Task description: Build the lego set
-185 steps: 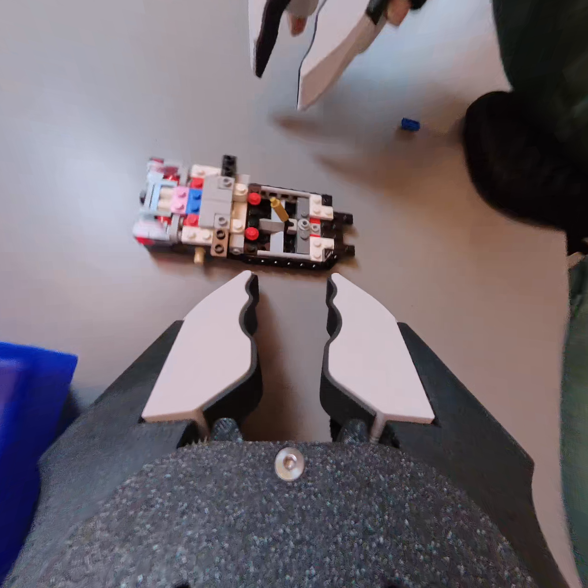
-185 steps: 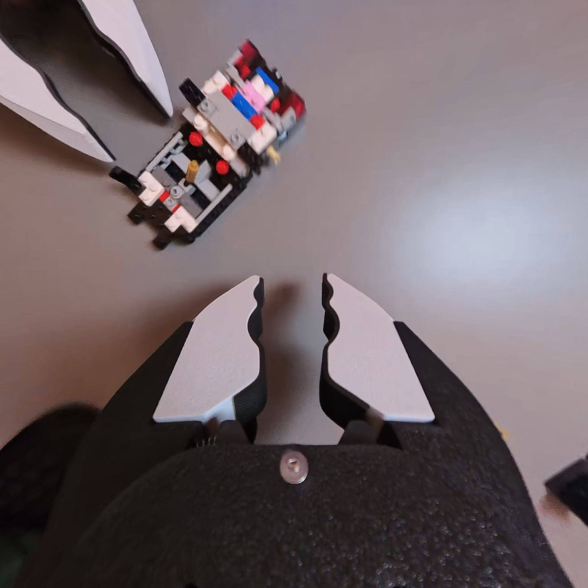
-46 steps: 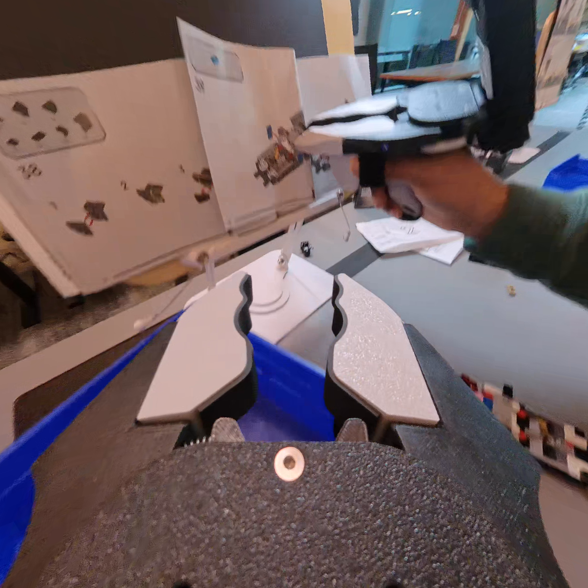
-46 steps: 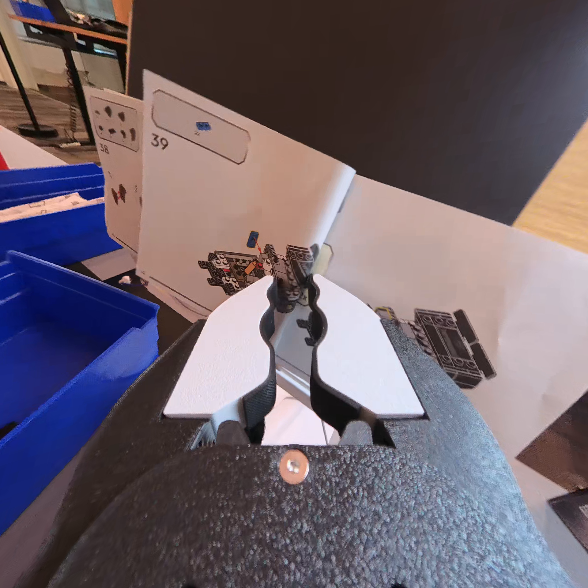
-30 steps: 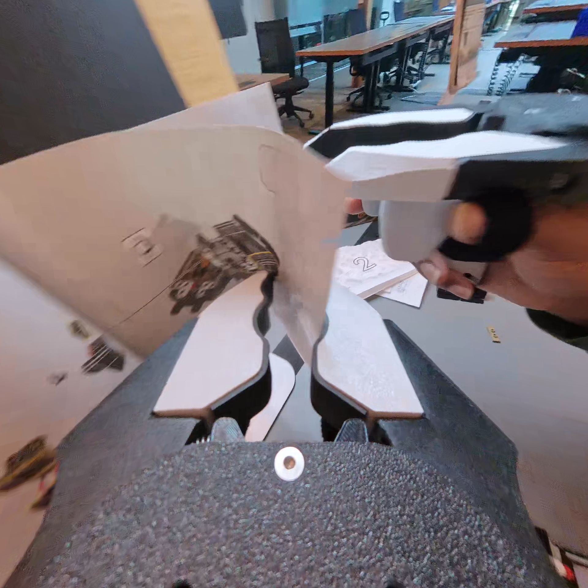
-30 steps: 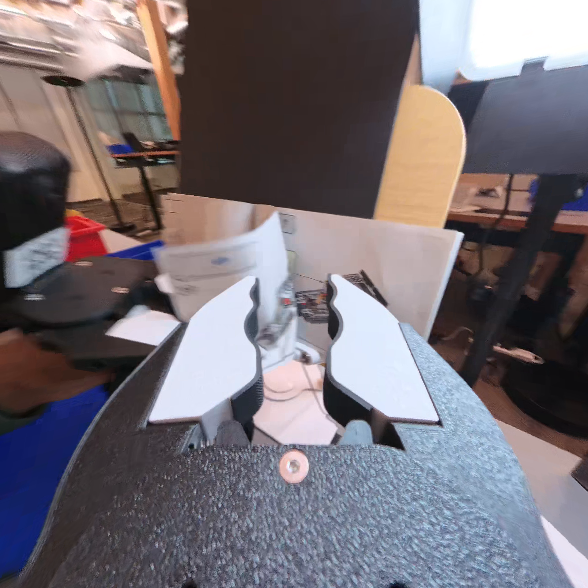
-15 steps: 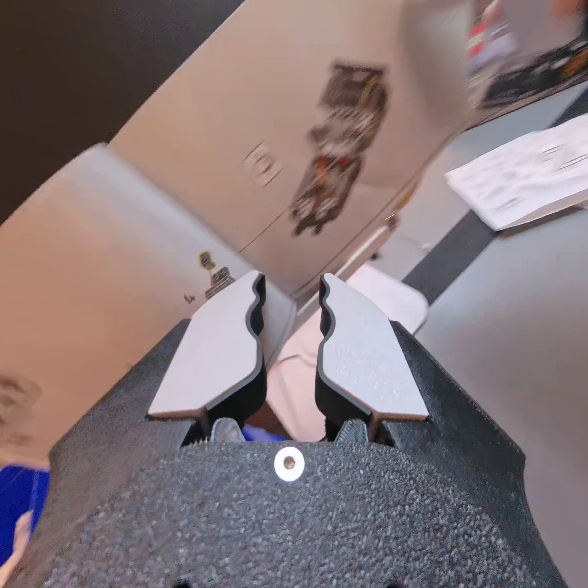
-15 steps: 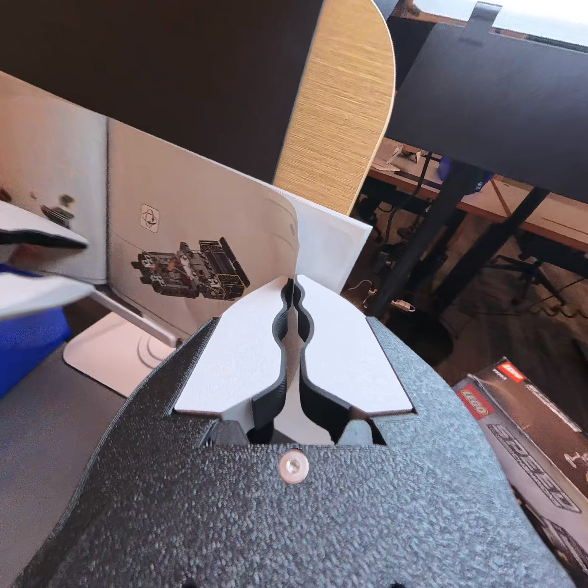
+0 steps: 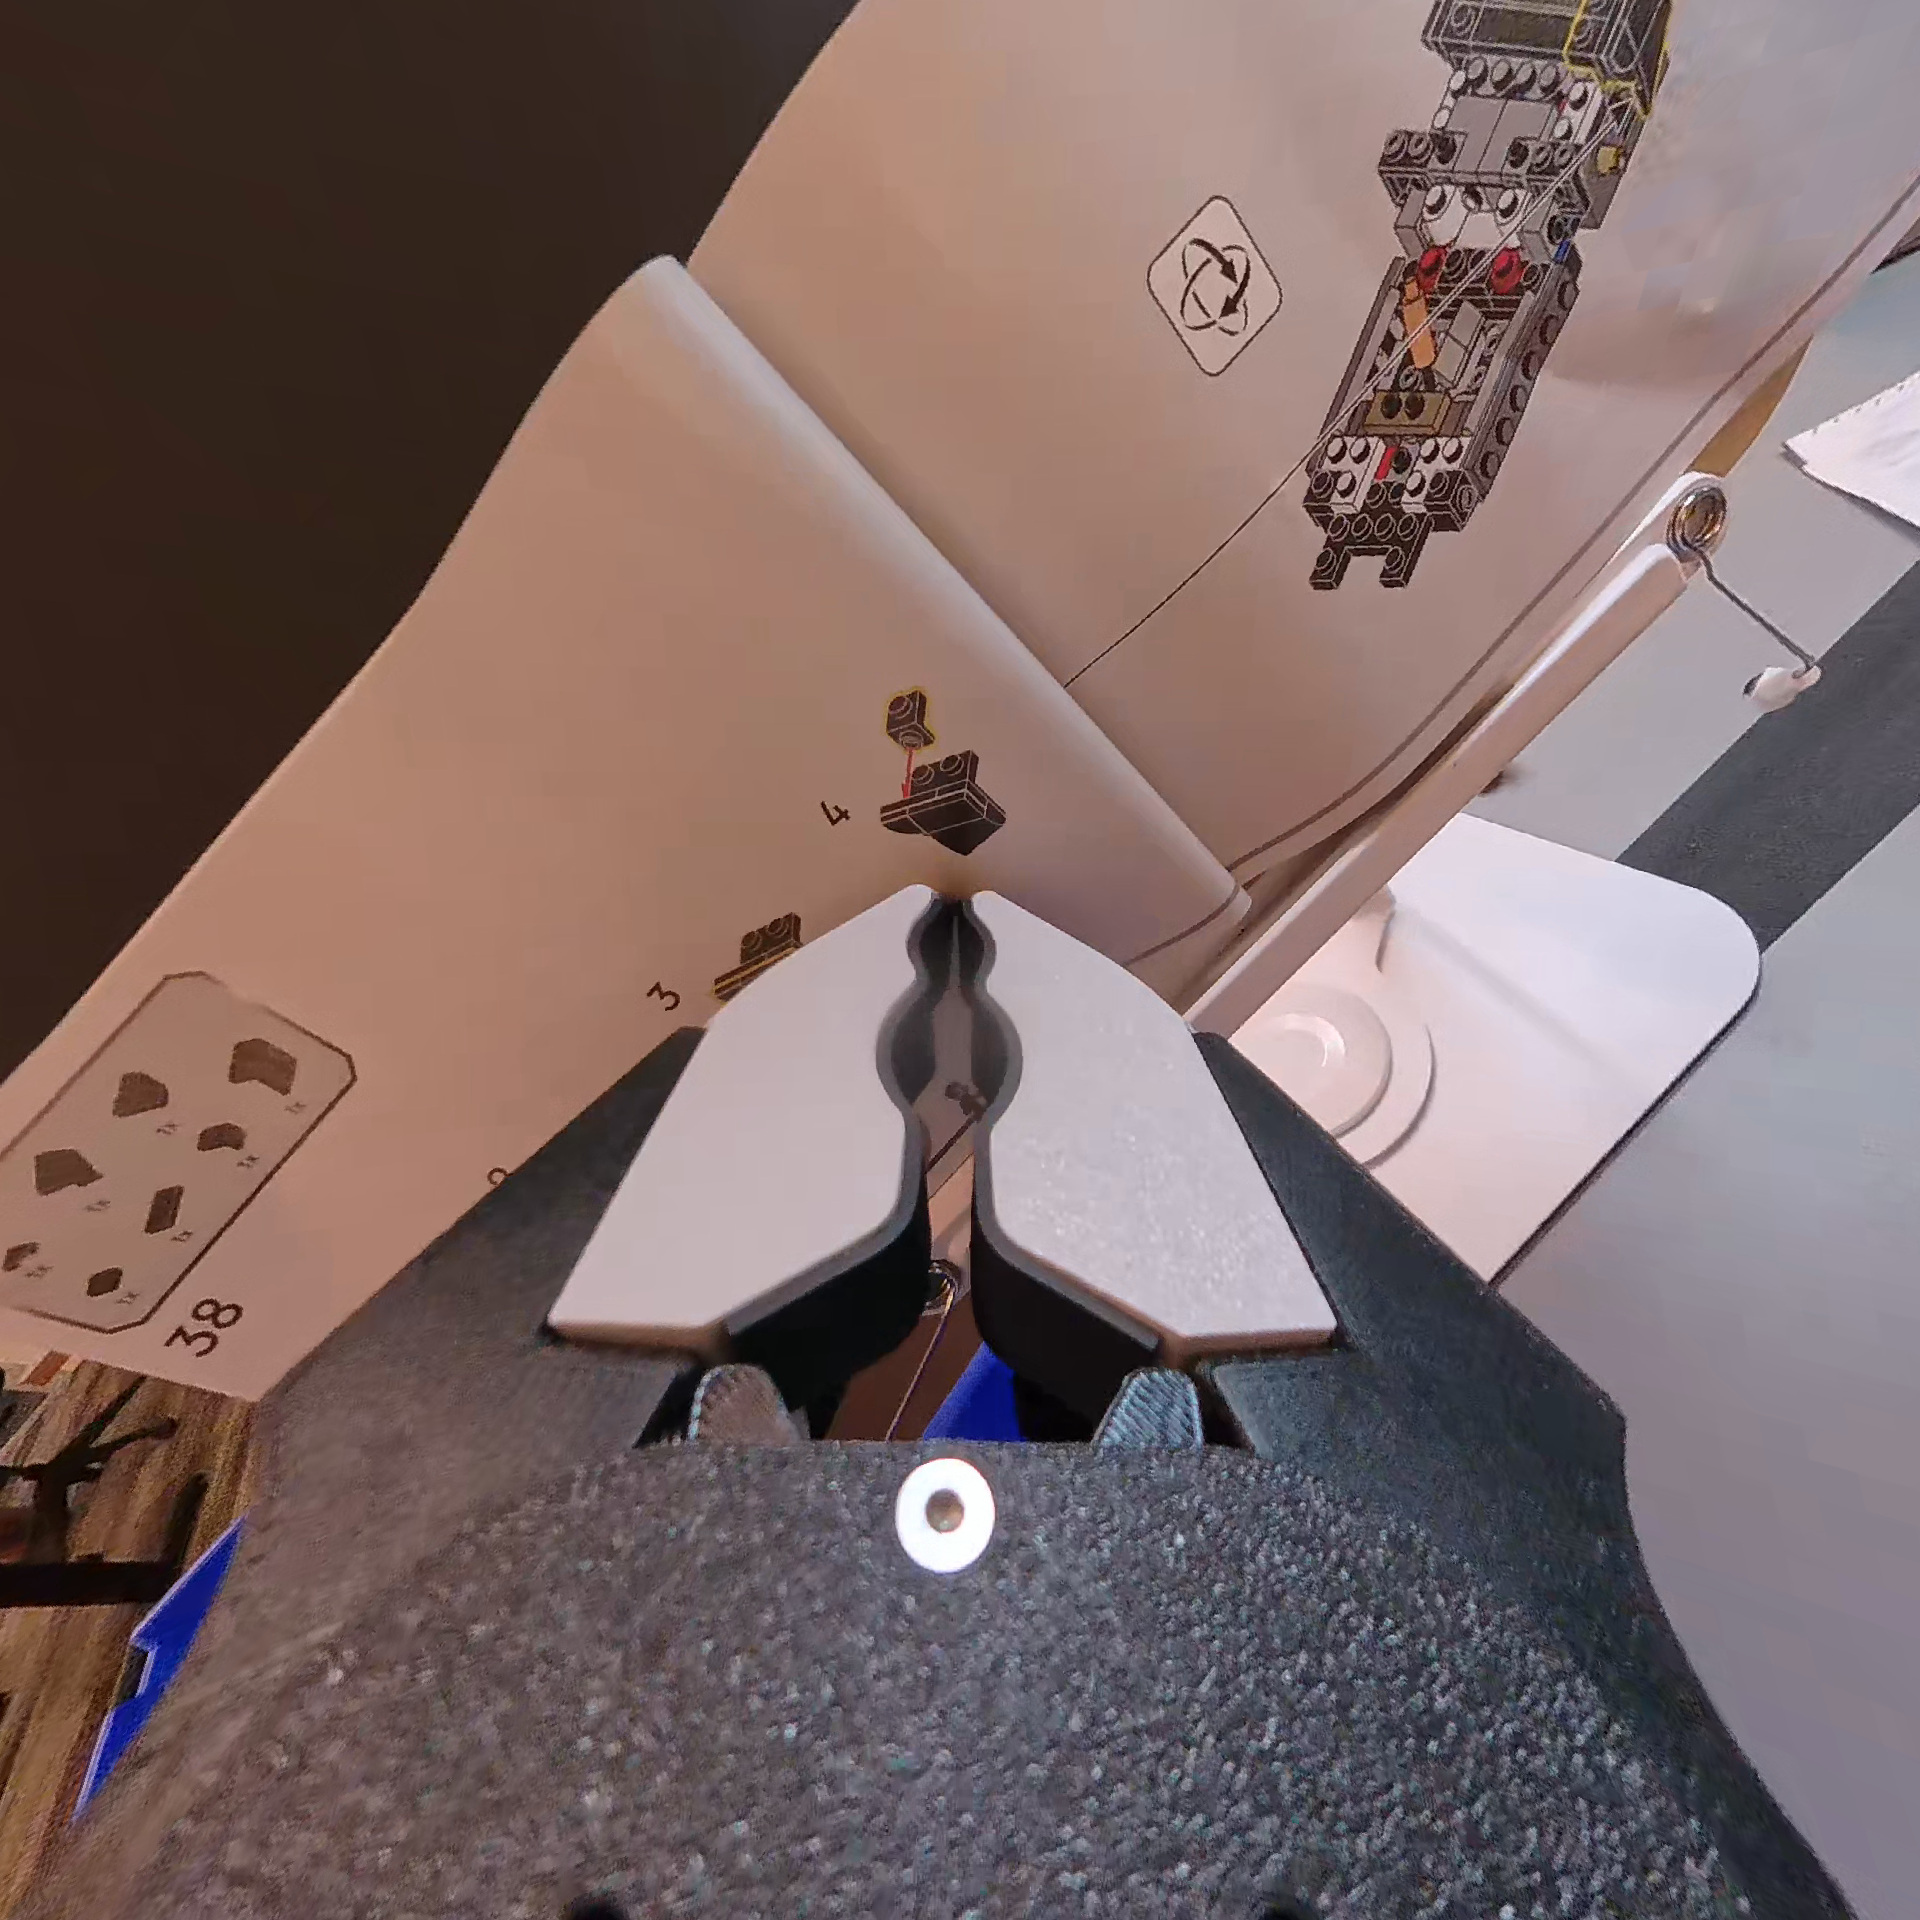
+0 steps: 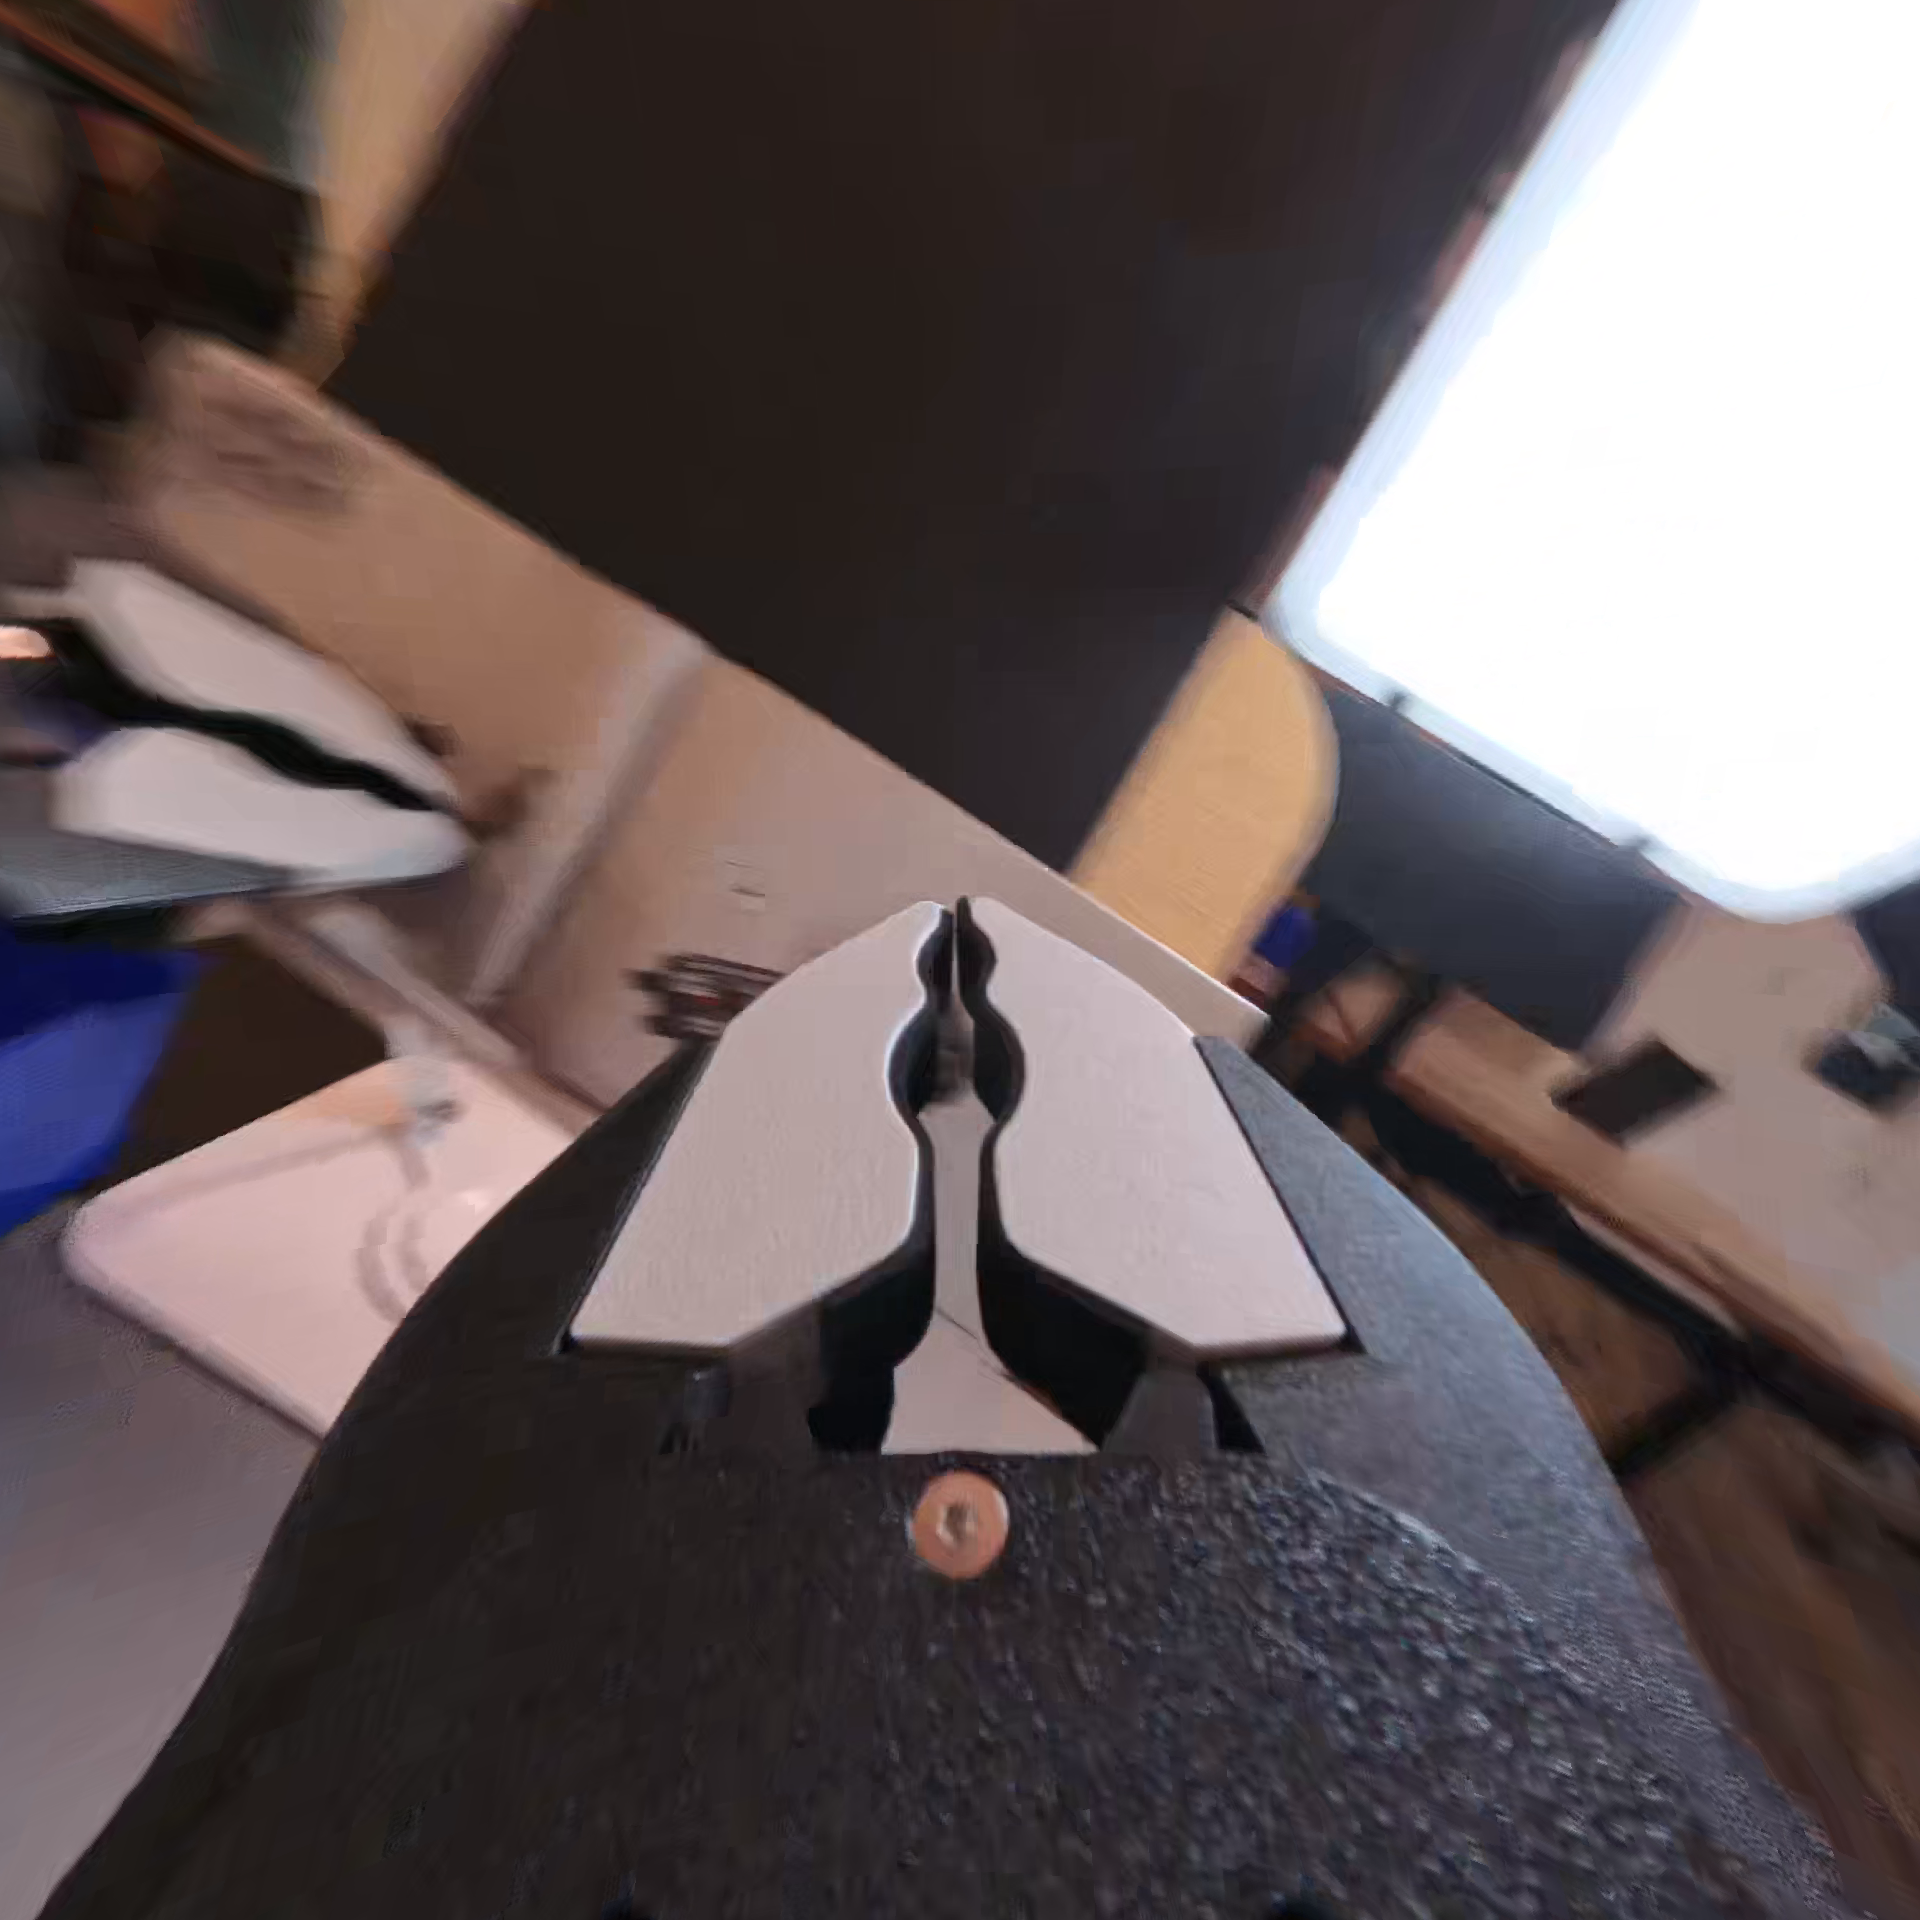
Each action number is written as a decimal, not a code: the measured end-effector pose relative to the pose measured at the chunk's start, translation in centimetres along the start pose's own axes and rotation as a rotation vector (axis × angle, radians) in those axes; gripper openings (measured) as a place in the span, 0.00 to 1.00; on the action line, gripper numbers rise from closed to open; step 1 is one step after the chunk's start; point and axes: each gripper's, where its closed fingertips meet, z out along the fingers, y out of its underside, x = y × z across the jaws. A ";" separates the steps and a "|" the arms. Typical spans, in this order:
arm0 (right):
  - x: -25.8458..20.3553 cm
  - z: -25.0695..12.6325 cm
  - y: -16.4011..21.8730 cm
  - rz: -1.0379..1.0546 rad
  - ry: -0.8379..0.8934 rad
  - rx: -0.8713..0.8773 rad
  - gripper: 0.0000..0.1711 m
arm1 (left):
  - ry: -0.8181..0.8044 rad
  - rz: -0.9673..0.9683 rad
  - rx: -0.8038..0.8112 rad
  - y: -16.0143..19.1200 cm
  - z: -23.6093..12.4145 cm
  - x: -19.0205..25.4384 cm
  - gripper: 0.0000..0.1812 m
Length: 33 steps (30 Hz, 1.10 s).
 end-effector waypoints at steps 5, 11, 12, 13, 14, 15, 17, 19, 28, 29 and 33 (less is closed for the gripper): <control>-10.1 5.0 3.9 -0.198 -0.228 -0.268 0.00 | 0.006 -0.022 0.016 0.0 -0.1 -0.1 0.00; -6.9 4.3 10.0 -0.157 -0.136 -0.422 0.00 | 0.003 0.016 0.000 1.7 -0.6 -1.3 0.00; -5.4 3.7 10.7 -0.108 -0.127 -0.443 0.00 | -0.002 0.017 0.002 2.1 -0.7 -1.7 0.00; -4.0 3.3 11.6 -0.041 -0.124 -0.460 0.00 | -0.005 0.020 0.004 2.3 -0.8 -1.9 0.00; -3.3 2.9 12.3 0.029 -0.149 -0.463 0.00 | -0.005 0.014 0.005 2.4 -0.9 -2.1 0.00; -2.9 2.6 12.8 0.087 -0.171 -0.462 0.00 | -0.007 0.009 0.006 2.5 -0.9 -2.2 0.00; -2.8 2.5 13.2 0.101 -0.182 -0.456 0.00 | -0.011 0.009 0.028 2.6 -0.9 -2.2 0.00; -2.8 2.5 13.2 0.083 -0.175 -0.447 0.00 | -0.019 0.014 0.046 2.5 -1.0 -2.2 0.00; -3.0 -0.3 10.7 0.170 -0.210 -0.367 0.07 | 0.027 -0.054 0.071 1.8 -3.0 -2.0 0.07; -3.0 -0.8 9.8 0.182 -0.210 -0.340 0.10 | 0.031 -0.070 0.082 1.6 -3.4 -2.0 0.07; -2.8 -3.0 6.1 0.189 -0.217 -0.237 0.21 | 0.021 -0.151 0.111 1.1 -4.6 -2.4 0.08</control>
